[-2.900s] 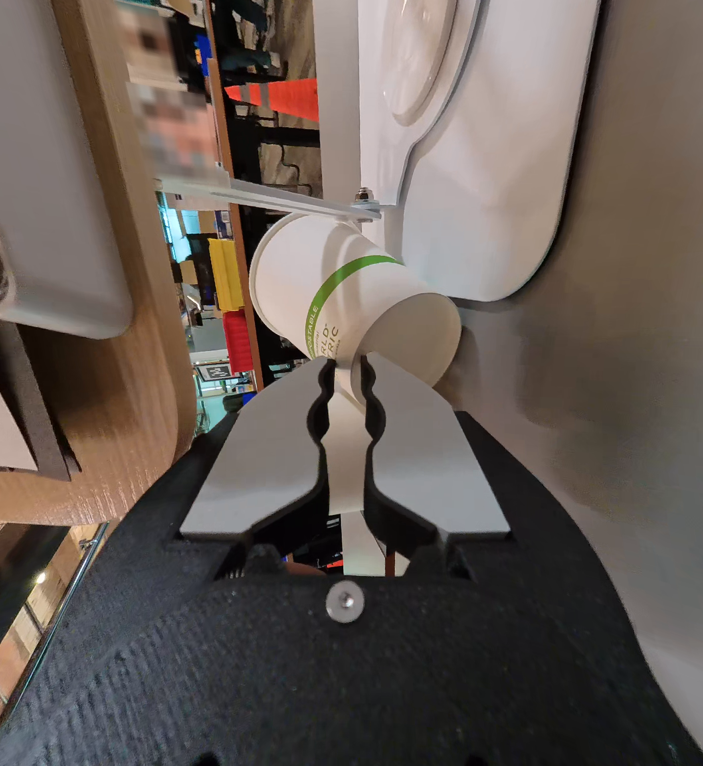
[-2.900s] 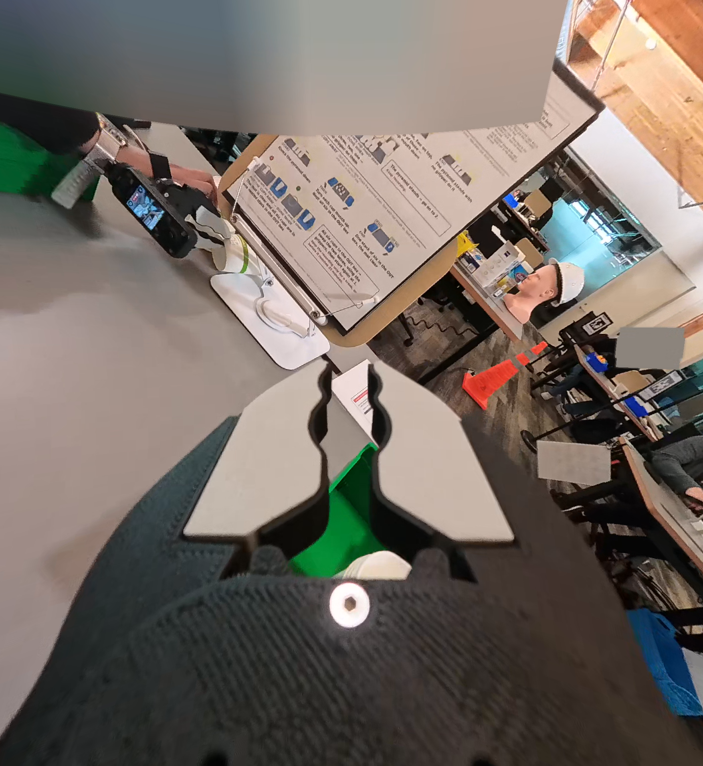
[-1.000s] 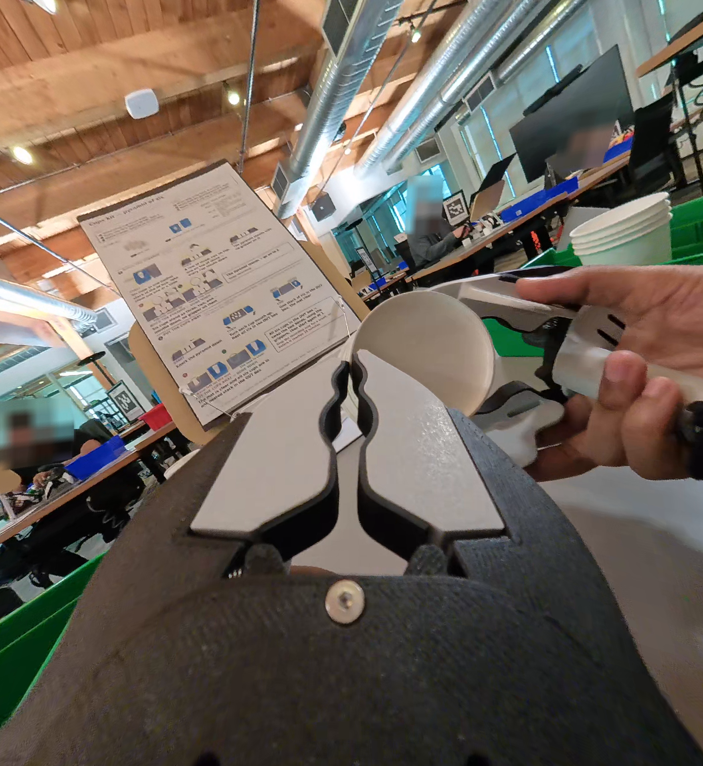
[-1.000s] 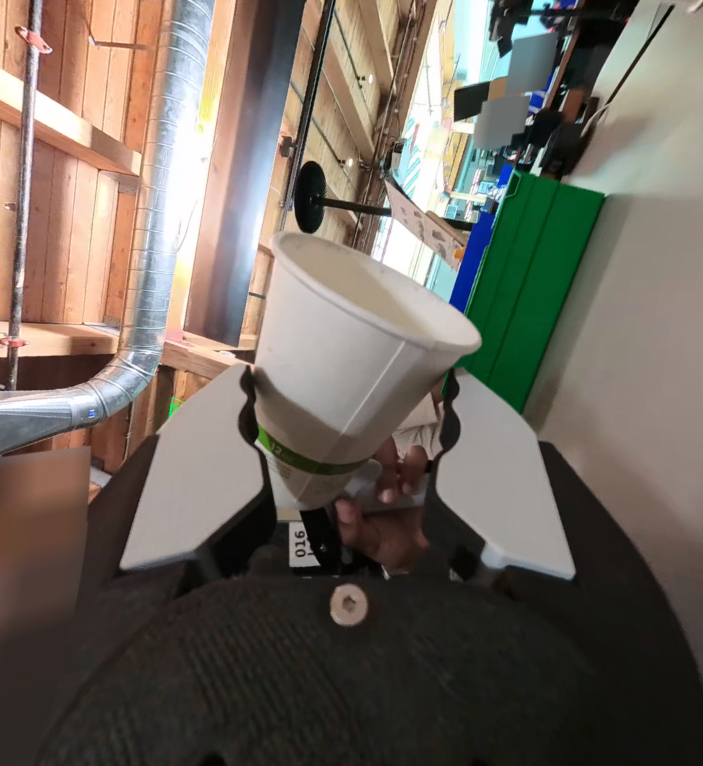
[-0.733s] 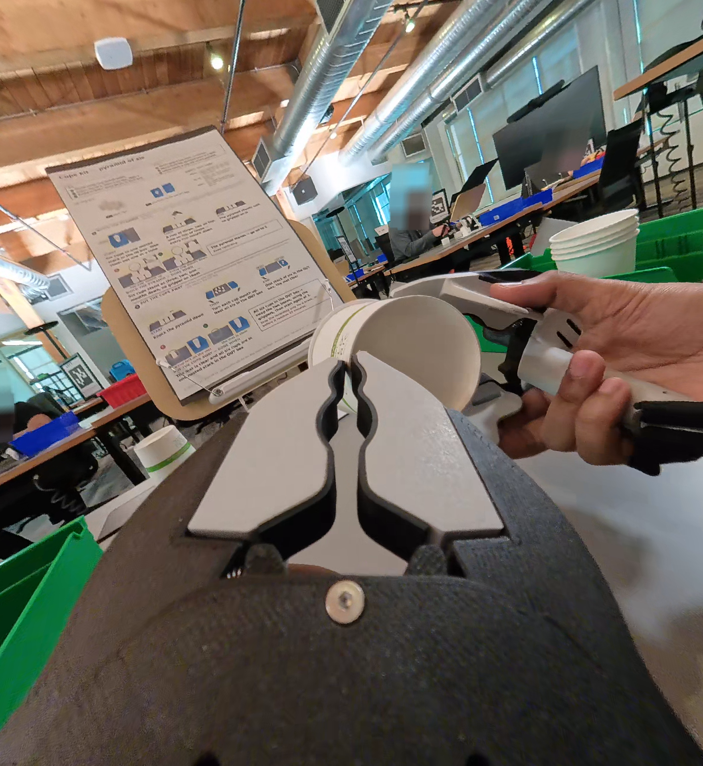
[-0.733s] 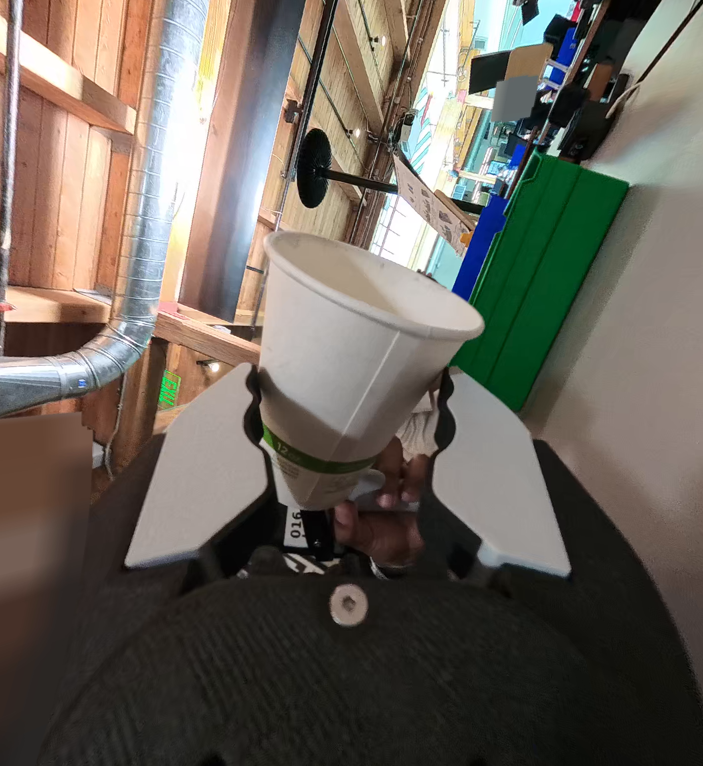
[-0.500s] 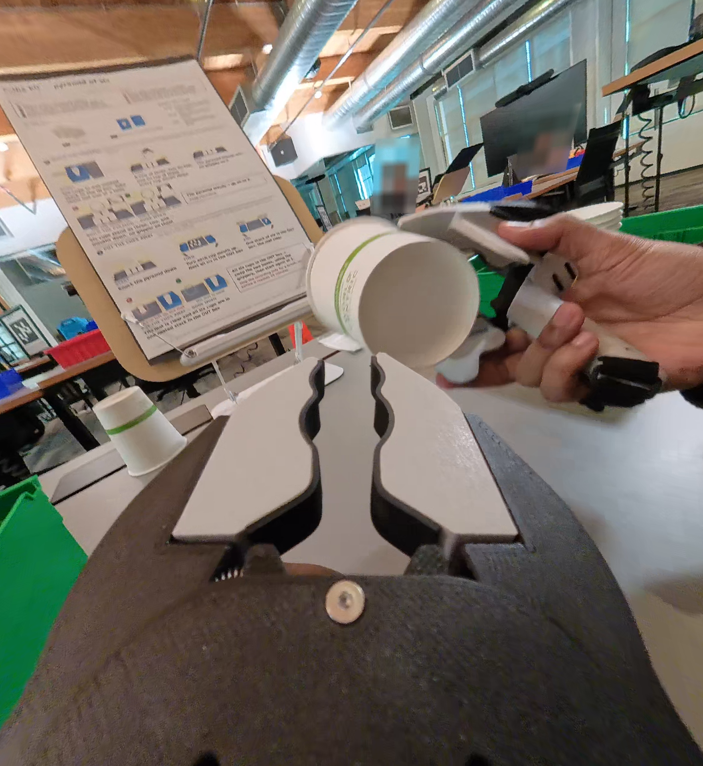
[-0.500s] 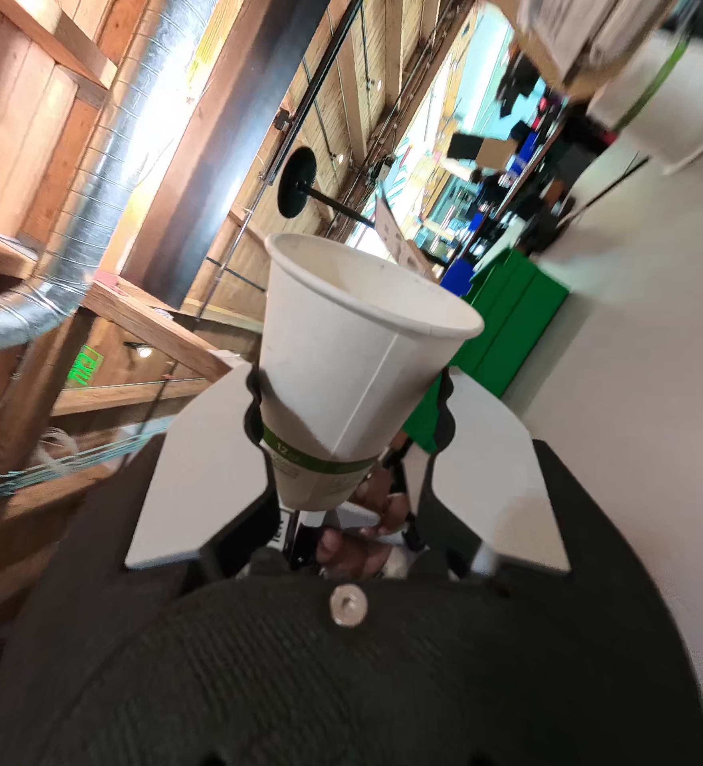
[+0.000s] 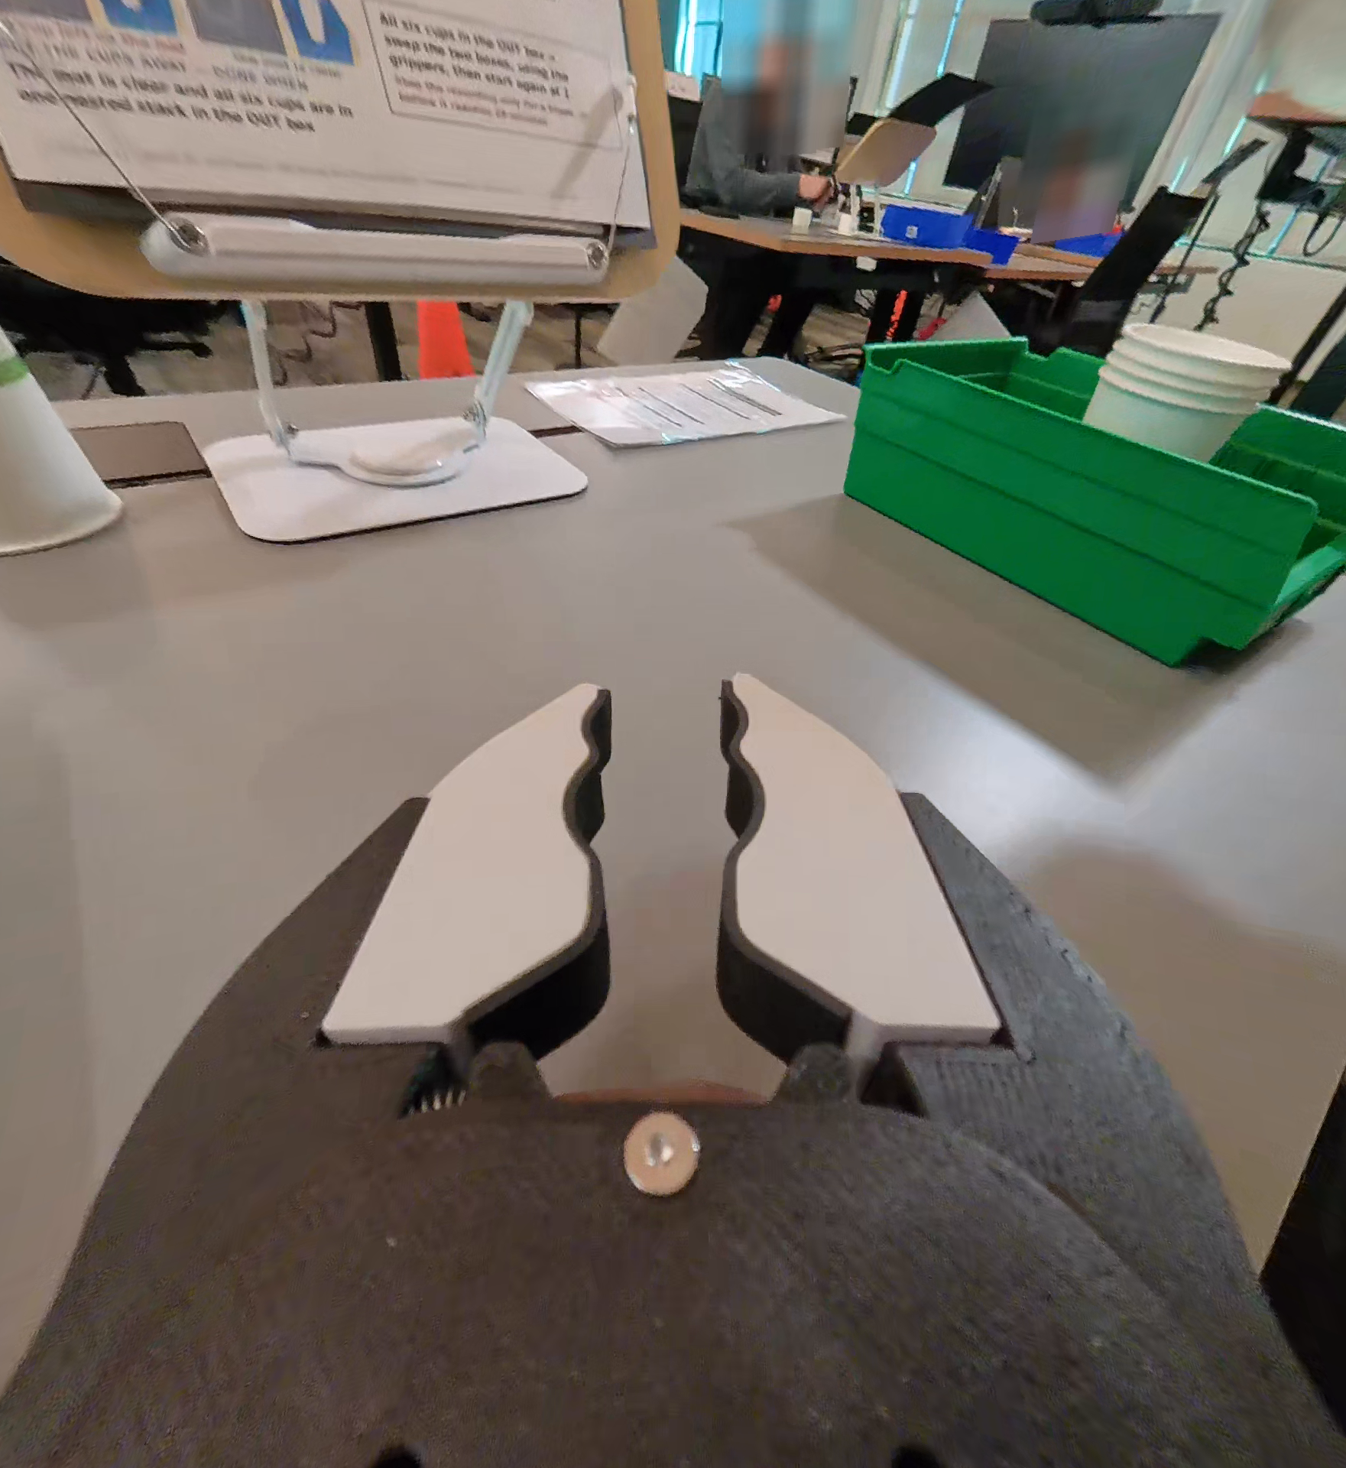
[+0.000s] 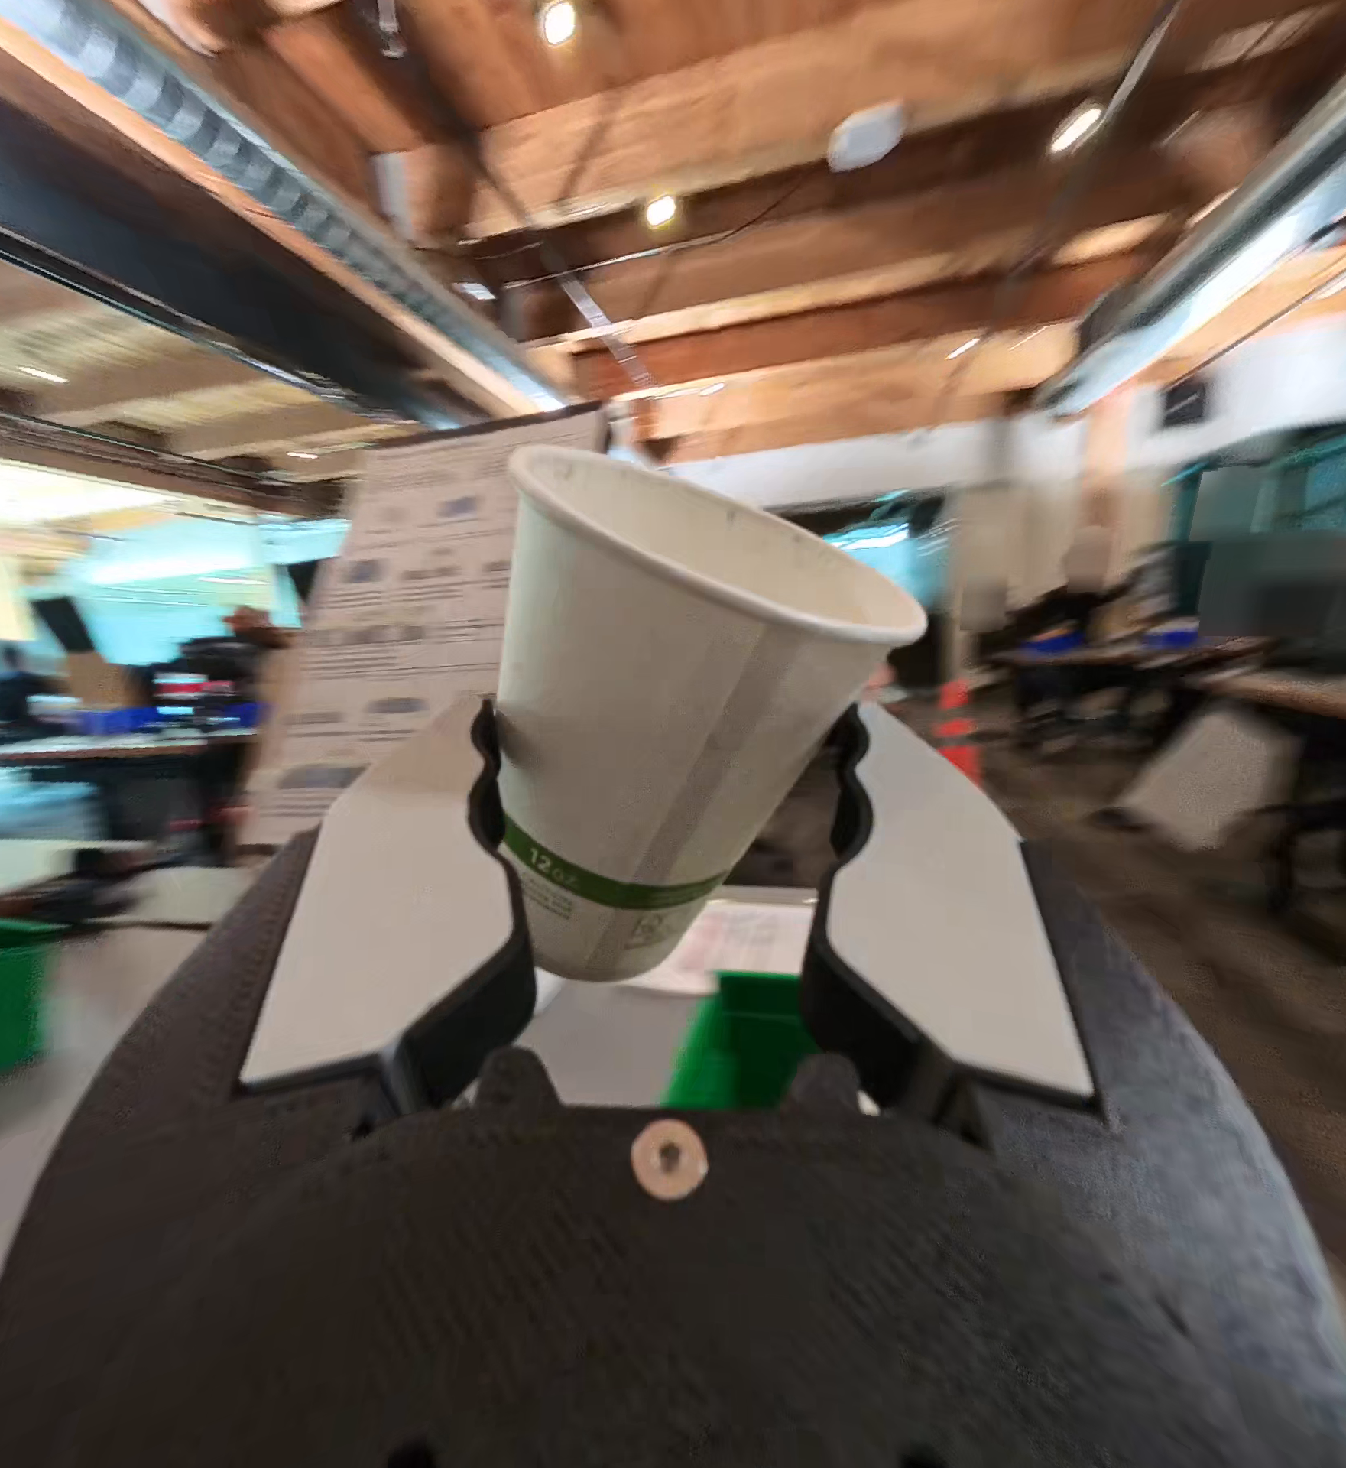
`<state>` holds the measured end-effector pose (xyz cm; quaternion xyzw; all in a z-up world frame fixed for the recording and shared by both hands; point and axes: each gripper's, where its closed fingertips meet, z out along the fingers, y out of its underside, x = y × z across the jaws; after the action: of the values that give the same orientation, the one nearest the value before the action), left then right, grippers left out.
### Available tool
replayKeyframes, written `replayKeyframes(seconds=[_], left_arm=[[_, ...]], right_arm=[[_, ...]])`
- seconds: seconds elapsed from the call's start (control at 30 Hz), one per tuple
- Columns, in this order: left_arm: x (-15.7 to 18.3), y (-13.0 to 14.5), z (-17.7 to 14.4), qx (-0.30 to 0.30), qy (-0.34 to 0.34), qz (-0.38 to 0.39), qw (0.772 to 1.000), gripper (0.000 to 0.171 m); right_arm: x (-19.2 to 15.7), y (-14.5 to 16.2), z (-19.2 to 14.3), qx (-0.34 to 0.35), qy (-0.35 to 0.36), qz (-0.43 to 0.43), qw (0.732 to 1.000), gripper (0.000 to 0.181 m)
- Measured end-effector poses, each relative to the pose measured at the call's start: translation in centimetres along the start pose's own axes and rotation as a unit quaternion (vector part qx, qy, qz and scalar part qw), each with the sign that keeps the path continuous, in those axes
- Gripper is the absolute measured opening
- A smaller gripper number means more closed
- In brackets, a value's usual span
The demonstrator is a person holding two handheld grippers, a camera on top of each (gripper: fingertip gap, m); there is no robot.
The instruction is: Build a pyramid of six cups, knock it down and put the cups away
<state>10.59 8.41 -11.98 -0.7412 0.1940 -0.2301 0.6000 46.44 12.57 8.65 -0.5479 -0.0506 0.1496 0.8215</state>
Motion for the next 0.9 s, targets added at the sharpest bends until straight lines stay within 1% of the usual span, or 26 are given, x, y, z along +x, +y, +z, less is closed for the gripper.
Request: replayKeyframes(seconds=[0.07, 0.1, 0.13, 0.2, 0.27, 0.37, 0.47, 0.6, 0.77, 0.9], left_arm=[[0.1, 0.4, 0.7, -0.011, 0.008, 0.01, 1.0, 0.03], [0.1, 0.6, 1.0, -0.016, 0.008, 0.017, 1.0, 0.03], [0.2, 0.7, 1.3, -0.02, 0.01, 0.02, 1.0, 0.031], [0.3, 0.6, 1.8, -0.018, 0.01, 0.021, 1.0, 0.03], [0.5, 0.4, 2.2, -0.018, 0.013, 0.004, 1.0, 0.028], [1.2, 0.6, 2.8, -0.031, 0.033, -0.023, 0.999, 0.029], [1.4, 0.7, 3.2, -0.028, 0.034, -0.01, 0.999, 0.027], [1.8, 0.8, 3.2, -0.03, 0.041, 0.006, 0.999, 0.027], [1.2, 0.7, 2.6, -0.026, 0.025, 0.014, 0.999, 0.028], [0.6, 0.7, 2.2, -0.026, 0.017, 0.009, 0.999, 0.027]], right_arm=[[4.6, -1.1, -2.1, 0.013, 0.077, -0.092, 0.993, 0.083], [6.2, -1.0, -2.9, 0.007, 0.104, -0.125, 0.987, 0.083], [7.5, -0.6, -3.6, -0.002, 0.122, -0.147, 0.982, 0.083], [8.9, 1.1, -4.5, -0.022, 0.139, -0.153, 0.978, 0.083], [9.1, 3.2, -4.7, -0.047, 0.134, -0.142, 0.98, 0.083], [8.9, 5.3, -4.5, -0.078, 0.133, -0.181, 0.971, 0.083], [9.0, 6.1, -4.0, -0.087, 0.128, -0.217, 0.964, 0.083], [8.9, 7.4, -2.8, -0.108, 0.111, -0.204, 0.967, 0.084], [9.2, 8.6, -2.4, -0.137, 0.116, -0.216, 0.96, 0.084], [9.6, 9.2, -2.3, -0.154, 0.115, -0.189, 0.963, 0.084]])
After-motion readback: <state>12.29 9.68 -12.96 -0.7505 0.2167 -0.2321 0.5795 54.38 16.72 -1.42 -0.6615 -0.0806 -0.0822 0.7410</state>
